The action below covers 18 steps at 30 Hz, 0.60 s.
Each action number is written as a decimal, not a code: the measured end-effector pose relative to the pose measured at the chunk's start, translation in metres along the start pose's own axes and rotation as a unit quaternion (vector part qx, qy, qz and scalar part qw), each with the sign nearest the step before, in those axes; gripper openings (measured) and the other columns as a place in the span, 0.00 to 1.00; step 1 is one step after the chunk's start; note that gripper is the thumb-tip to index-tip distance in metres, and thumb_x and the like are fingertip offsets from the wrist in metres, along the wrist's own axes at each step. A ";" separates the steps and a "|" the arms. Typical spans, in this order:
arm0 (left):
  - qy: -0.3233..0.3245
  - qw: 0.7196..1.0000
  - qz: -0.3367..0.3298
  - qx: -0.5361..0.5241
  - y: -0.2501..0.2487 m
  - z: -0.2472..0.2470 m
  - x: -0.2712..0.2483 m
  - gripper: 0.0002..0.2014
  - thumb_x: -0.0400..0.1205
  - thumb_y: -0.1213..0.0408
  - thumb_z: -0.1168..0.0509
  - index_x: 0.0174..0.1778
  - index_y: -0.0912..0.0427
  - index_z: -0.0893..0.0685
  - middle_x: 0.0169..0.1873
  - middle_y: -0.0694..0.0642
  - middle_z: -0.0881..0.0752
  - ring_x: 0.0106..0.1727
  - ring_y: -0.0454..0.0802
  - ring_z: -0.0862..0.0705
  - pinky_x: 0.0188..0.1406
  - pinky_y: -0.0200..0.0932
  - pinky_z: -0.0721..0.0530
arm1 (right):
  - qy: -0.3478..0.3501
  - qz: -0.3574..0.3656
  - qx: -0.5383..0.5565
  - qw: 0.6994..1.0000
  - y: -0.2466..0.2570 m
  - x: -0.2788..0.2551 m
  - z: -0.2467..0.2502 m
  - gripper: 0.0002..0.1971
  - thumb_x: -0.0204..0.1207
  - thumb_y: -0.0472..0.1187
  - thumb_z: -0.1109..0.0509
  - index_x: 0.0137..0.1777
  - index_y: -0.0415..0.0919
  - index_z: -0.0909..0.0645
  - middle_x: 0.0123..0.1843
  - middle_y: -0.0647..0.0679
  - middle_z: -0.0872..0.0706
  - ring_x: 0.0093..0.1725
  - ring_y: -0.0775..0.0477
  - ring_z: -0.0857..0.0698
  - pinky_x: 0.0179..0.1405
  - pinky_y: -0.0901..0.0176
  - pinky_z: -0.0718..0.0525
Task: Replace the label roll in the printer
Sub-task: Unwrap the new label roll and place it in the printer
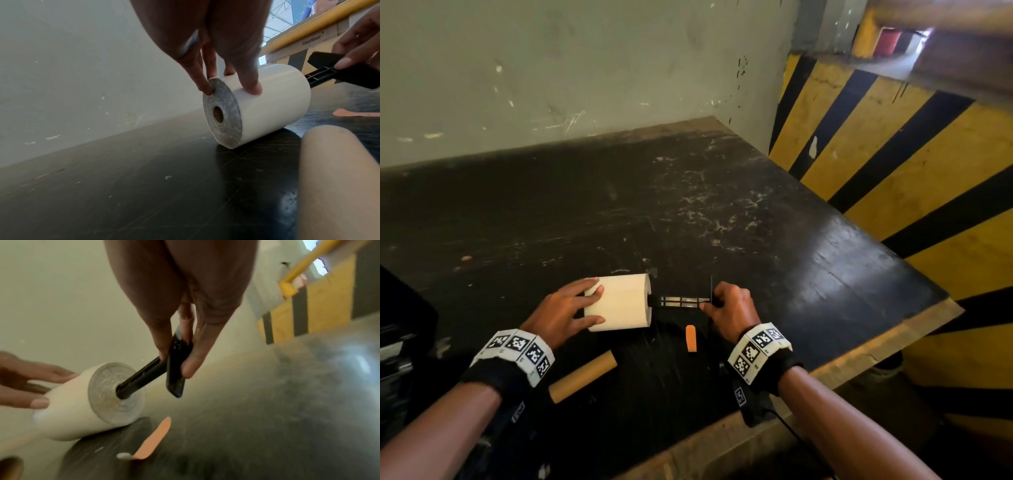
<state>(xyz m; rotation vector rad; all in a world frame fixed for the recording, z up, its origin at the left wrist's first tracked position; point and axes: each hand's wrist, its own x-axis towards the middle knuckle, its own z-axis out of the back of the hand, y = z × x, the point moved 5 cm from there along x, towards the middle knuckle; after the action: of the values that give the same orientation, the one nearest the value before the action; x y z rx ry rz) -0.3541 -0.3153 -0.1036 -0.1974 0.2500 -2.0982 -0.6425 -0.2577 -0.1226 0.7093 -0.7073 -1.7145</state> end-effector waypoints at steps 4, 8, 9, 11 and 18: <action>-0.017 1.000 -0.008 -0.003 -0.003 0.000 -0.003 0.28 0.71 0.65 0.26 0.66 0.64 0.24 0.73 0.62 0.27 0.75 0.59 0.31 0.71 0.47 0.37 | -0.023 0.052 -0.043 0.997 0.019 0.011 0.004 0.08 0.73 0.43 0.26 0.48 0.40 0.18 0.47 0.44 0.15 0.48 0.44 0.15 0.48 0.51 0.15; -0.031 0.999 0.004 -0.019 -0.002 -0.003 -0.006 0.28 0.70 0.64 0.25 0.66 0.63 0.23 0.72 0.62 0.26 0.73 0.59 0.30 0.71 0.53 0.32 | 0.003 0.032 -0.039 0.999 0.018 0.030 0.000 0.08 0.73 0.41 0.26 0.50 0.39 0.17 0.48 0.43 0.14 0.49 0.43 0.15 0.50 0.48 0.14; -0.036 0.999 0.008 -0.019 -0.002 -0.003 -0.007 0.28 0.70 0.64 0.25 0.66 0.62 0.22 0.71 0.63 0.25 0.73 0.60 0.29 0.70 0.55 0.30 | 0.026 0.026 -0.039 0.999 0.016 0.033 -0.003 0.08 0.73 0.41 0.25 0.50 0.39 0.17 0.48 0.43 0.14 0.48 0.44 0.14 0.50 0.48 0.13; -0.048 0.999 0.018 -0.018 -0.003 -0.004 -0.009 0.28 0.69 0.63 0.24 0.65 0.61 0.21 0.69 0.64 0.24 0.71 0.61 0.27 0.68 0.58 0.25 | 0.070 0.014 -0.035 0.997 0.014 0.038 -0.012 0.08 0.73 0.41 0.25 0.50 0.40 0.17 0.49 0.43 0.13 0.47 0.45 0.13 0.50 0.48 0.11; -0.073 0.993 0.051 -0.077 -0.002 -0.011 -0.014 0.28 0.70 0.63 0.25 0.67 0.60 0.23 0.73 0.60 0.28 0.75 0.57 0.33 0.74 0.59 0.32 | 0.172 0.067 -0.043 0.982 0.044 0.053 -0.053 0.10 0.74 0.36 0.28 0.55 0.43 0.16 0.55 0.43 0.13 0.54 0.46 0.14 0.55 0.53 0.15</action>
<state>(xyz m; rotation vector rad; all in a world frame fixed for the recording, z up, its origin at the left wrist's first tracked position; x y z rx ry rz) -0.3516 -0.3010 -0.1144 -0.4189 0.3270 -1.9548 -0.5874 -0.3246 -0.1293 0.8504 -0.4272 -1.4429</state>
